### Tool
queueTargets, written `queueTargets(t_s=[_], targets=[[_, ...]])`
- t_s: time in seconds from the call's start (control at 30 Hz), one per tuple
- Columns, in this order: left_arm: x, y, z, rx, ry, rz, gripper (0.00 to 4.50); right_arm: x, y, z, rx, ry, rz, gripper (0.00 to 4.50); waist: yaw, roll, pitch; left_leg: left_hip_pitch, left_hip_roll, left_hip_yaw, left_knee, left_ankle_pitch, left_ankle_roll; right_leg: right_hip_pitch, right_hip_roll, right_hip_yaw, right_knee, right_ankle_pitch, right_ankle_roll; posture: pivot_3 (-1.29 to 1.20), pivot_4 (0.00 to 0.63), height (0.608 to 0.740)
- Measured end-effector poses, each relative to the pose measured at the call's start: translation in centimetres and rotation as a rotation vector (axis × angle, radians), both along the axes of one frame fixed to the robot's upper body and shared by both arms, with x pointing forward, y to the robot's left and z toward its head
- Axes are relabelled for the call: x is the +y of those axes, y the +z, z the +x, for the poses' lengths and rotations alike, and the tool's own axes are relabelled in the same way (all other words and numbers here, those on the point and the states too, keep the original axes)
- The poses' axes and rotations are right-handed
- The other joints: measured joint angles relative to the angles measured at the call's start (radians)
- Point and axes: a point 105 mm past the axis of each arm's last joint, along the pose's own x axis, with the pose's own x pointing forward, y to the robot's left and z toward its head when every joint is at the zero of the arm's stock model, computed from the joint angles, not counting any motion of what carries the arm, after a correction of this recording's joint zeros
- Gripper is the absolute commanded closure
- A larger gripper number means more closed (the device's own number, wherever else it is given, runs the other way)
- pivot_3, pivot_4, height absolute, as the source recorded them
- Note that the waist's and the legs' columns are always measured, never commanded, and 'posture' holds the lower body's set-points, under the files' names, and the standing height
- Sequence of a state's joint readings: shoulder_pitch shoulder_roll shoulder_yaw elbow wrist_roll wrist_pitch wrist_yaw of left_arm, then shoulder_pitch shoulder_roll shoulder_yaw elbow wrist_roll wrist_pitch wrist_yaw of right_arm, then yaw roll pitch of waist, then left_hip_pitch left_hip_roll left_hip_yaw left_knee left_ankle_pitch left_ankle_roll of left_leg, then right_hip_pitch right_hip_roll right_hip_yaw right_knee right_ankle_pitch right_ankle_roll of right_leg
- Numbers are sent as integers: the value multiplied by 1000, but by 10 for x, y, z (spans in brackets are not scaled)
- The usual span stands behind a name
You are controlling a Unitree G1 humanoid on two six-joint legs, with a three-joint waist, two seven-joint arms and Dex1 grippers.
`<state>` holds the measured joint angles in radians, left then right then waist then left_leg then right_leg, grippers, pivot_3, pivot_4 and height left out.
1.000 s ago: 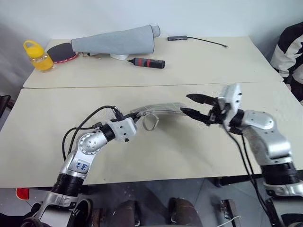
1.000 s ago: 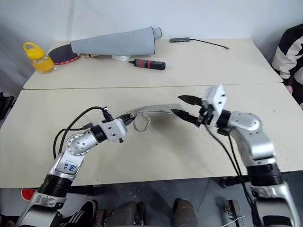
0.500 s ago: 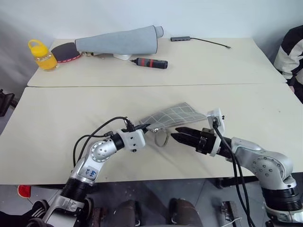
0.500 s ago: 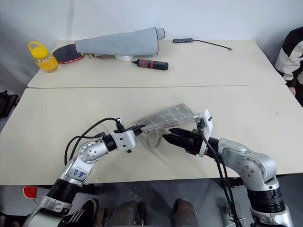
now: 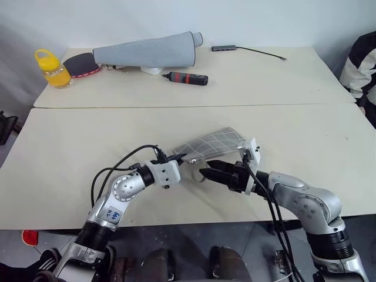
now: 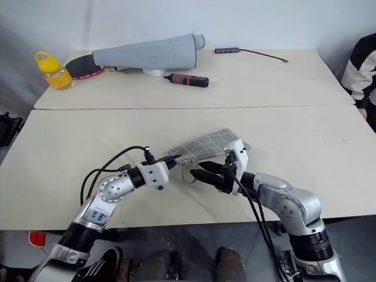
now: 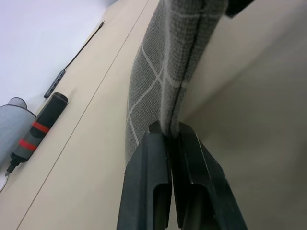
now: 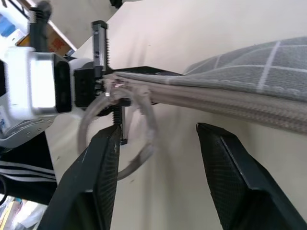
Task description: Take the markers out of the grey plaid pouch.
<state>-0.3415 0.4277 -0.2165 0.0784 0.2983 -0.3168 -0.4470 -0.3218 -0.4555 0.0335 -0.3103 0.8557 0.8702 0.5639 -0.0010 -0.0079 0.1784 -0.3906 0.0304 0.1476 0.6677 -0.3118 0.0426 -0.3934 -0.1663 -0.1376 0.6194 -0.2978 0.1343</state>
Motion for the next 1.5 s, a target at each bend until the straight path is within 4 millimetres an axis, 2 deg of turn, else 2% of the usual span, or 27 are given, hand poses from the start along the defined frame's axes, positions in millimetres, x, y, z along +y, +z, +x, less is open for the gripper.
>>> queueTargets(t_s=[0.13,0.17,0.3,0.4,0.57,0.67,0.73,1.03,1.2,1.33,1.43,1.5], targets=[[-1,0,0,1,1,-3,4500,2,-6,1,-20,3,-54,4318,0,0,0,0,0,0,0,0,0,0,0,0,0,0,0,0,150,740],[-1,0,0,2,2,-3,4500,2,-7,1,-21,3,-60,4462,0,0,0,0,0,0,0,0,0,0,0,0,0,0,0,0,150,740],[-1,1,-1,2,2,-4,4500,-1,-7,3,-40,2,-71,4462,-1,0,0,0,0,0,0,0,0,0,0,0,0,0,0,0,150,740],[1,-1,-4,19,-3,-16,4500,-15,-10,9,-46,-17,-103,4462,0,0,0,0,0,0,0,0,0,0,0,0,0,0,0,0,150,740],[13,0,-5,46,1,-21,4500,-48,-7,21,-94,-59,-192,4462,-1,0,0,0,0,0,0,0,0,0,0,0,-1,0,0,0,150,740],[33,7,-2,23,28,2,4500,-75,-7,32,-109,-113,-249,4462,-2,0,0,0,0,0,-1,0,0,0,0,0,-1,0,0,0,150,740],[40,12,-1,13,43,-9,4500,-87,-6,38,-126,-138,-274,4462,-2,0,0,0,0,1,-1,0,0,0,0,0,-1,0,0,0,150,740],[45,14,-2,29,32,-35,4500,-112,-12,48,-171,-177,-355,4462,-1,0,0,0,0,1,-1,0,0,0,0,0,-1,0,0,0,150,740],[46,11,-5,47,31,-51,4500,-135,-13,53,-186,-244,-401,4462,-1,0,0,0,0,1,-1,0,0,0,0,0,-1,0,0,0,150,740],[52,10,-9,65,34,-70,4500,-142,-11,54,-202,-268,-418,4462,-2,0,0,0,0,1,-1,0,0,0,1,0,-1,0,0,0,150,740],[54,12,-9,61,35,-72,4500,-140,-10,53,-210,-259,-414,4462,-2,0,0,0,0,1,-1,0,0,0,1,0,-1,0,0,0,150,740],[55,12,-9,66,35,-79,4500,-137,-9,51,-214,-244,-411,4109,-2,0,0,0,0,1,-1,0,0,0,1,0,-1,0,0,0,150,740]])
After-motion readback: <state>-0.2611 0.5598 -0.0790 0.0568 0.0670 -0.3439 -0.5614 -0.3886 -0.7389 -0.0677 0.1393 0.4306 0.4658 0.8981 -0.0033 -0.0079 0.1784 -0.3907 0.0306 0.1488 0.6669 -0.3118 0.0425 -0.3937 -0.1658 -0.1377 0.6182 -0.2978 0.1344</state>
